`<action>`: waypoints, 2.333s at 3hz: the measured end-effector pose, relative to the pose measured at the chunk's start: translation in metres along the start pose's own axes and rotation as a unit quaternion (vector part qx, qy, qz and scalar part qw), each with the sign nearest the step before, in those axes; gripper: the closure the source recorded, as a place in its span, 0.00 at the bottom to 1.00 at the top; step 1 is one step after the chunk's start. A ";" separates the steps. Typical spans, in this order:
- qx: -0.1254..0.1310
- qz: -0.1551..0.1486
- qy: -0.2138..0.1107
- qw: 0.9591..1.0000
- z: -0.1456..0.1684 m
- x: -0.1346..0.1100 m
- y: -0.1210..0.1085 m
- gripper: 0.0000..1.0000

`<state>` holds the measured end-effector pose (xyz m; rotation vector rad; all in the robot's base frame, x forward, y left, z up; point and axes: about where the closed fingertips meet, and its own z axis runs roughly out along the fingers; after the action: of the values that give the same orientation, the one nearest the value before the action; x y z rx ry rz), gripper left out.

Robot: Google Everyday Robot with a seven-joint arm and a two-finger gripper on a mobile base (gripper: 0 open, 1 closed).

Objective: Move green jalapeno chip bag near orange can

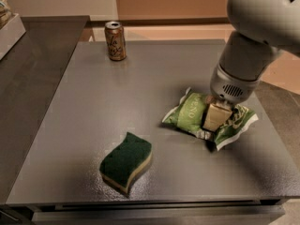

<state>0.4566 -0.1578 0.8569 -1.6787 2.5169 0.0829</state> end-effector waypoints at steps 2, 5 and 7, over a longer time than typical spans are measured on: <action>0.068 -0.035 -0.034 0.996 -0.051 -0.047 -0.051 1.00; 0.115 -0.092 -0.075 0.986 -0.065 -0.163 -0.129 1.00; 0.109 -0.103 -0.075 0.986 -0.031 -0.208 -0.166 1.00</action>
Offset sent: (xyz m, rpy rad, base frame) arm 0.1062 0.0329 0.0973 0.0117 -0.2613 0.0917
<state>0.6863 -0.0346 0.9166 -1.7584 2.1465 -0.0799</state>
